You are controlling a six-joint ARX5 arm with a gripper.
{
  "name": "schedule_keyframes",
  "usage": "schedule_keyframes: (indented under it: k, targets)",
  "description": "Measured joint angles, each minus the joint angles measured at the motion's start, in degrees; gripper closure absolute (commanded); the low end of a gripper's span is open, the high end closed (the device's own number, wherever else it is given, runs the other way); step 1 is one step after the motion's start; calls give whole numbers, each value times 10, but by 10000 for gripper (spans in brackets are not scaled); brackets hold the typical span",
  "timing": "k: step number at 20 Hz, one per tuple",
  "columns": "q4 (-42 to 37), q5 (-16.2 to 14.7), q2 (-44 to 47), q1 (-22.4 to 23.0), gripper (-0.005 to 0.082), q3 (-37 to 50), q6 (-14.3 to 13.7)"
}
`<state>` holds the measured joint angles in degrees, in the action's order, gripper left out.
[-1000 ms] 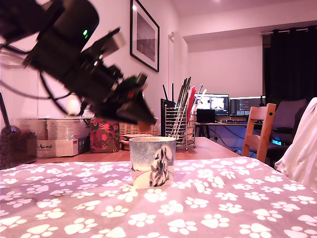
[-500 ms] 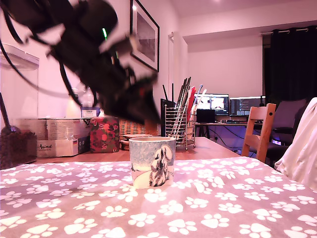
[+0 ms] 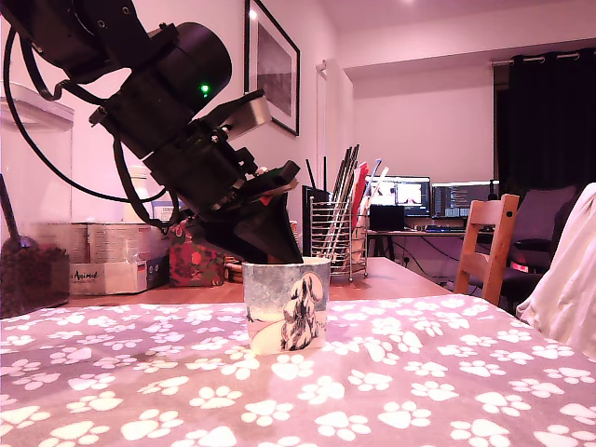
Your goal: Pick up the coffee capsules on the table and drop them inside the coffee cup
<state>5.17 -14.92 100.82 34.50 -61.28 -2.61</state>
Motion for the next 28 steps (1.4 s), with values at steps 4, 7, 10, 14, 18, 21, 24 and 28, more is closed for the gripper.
schedule_keyframes:
  k: [4,7,10,14,18,21,24,28]
  targets:
    - [0,0,0,0,505,0,0]
    - [0,0,0,0,465,0,0]
    - [-2,0,0,0,314,0,0]
    - [-7,0,0,0,301,0,-1]
    - [-10,0,0,0,474,0,-2]
    - [-13,-2,0,0,739,0,-2]
    - [-12,-11,-6,0,793,0,-2]
    - [-2,-12,-34,0,793,0,-2]
